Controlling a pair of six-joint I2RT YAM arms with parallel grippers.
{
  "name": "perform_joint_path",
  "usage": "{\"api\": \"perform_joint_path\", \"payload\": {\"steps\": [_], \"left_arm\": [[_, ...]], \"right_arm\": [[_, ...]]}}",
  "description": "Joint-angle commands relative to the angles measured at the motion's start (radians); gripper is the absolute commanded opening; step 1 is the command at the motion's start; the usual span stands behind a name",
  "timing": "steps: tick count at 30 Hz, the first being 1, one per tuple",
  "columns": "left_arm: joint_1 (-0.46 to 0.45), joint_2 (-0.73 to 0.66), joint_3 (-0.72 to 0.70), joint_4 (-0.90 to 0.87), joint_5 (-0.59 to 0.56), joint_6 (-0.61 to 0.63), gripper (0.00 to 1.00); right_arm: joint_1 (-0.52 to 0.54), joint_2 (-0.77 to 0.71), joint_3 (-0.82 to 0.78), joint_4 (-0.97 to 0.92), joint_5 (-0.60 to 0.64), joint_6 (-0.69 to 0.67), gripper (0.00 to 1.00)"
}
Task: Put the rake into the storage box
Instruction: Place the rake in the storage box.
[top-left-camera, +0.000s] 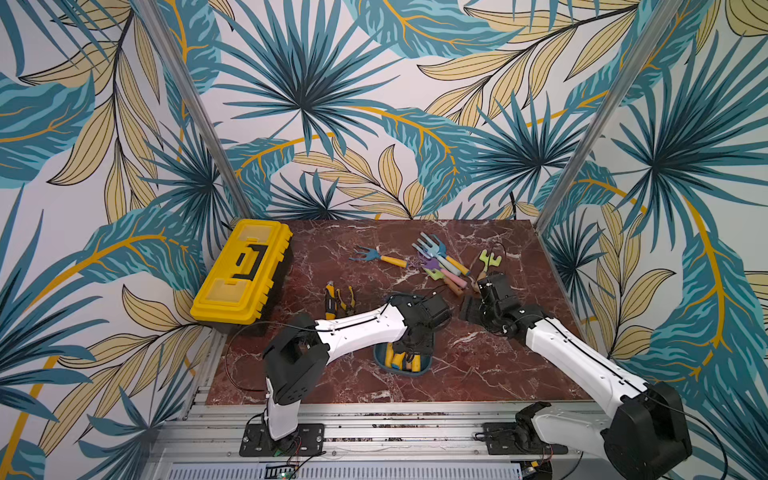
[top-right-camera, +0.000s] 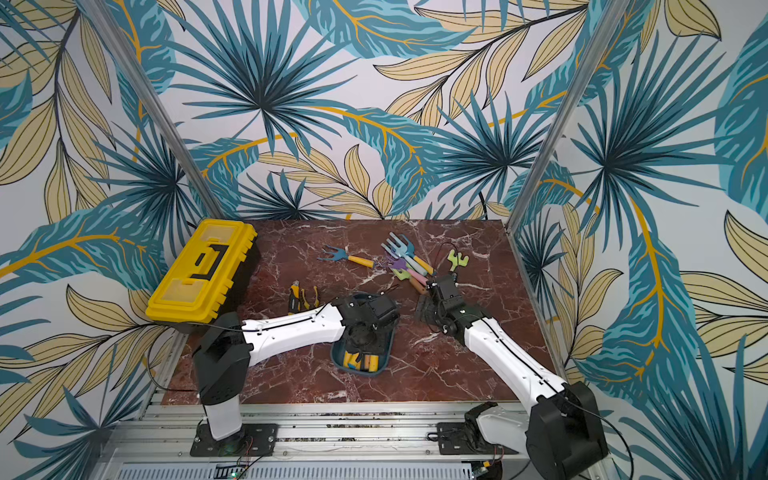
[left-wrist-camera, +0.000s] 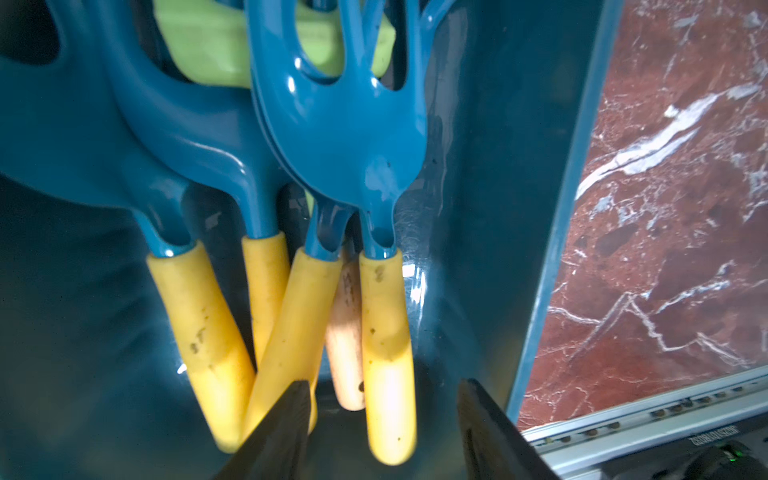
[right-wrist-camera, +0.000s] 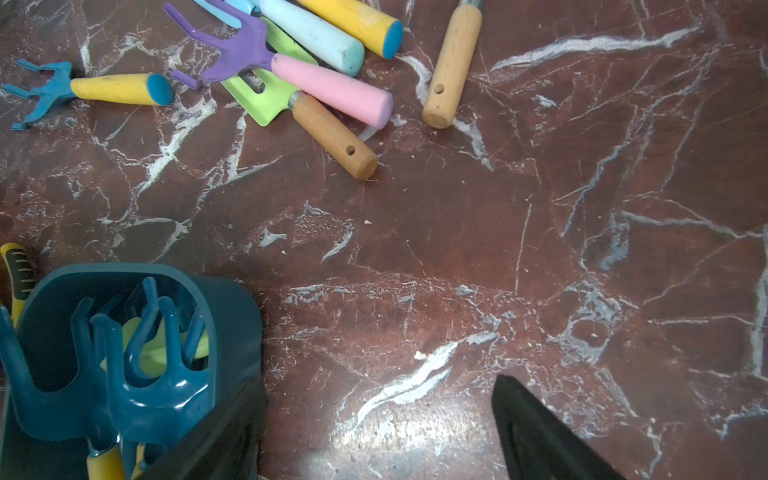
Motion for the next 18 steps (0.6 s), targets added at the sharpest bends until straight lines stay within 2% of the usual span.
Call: {"api": "perform_joint_path", "payload": {"steps": [1, 4, 7, 12, 18], "left_arm": [[-0.004, -0.071, -0.028, 0.019, -0.013, 0.008, 0.64], [-0.002, -0.126, -0.042, 0.012, -0.023, 0.037, 0.69], [0.012, -0.201, -0.07, -0.002, -0.095, 0.083, 0.8], [0.12, -0.311, -0.158, 0.035, -0.115, 0.169, 1.0], [0.278, -0.372, -0.209, 0.098, -0.101, 0.264, 1.0]], "right_arm": [[-0.004, 0.015, 0.044, -0.037, -0.013, -0.017, 0.9], [-0.003, 0.034, 0.09, -0.05, -0.028, -0.037, 0.88], [-0.004, 0.079, 0.163, -0.067, -0.045, -0.075, 0.88], [-0.01, 0.232, 0.329, -0.116, -0.046, -0.155, 0.86], [-0.04, 0.454, 0.561, -0.199, -0.095, -0.24, 0.84]]}}
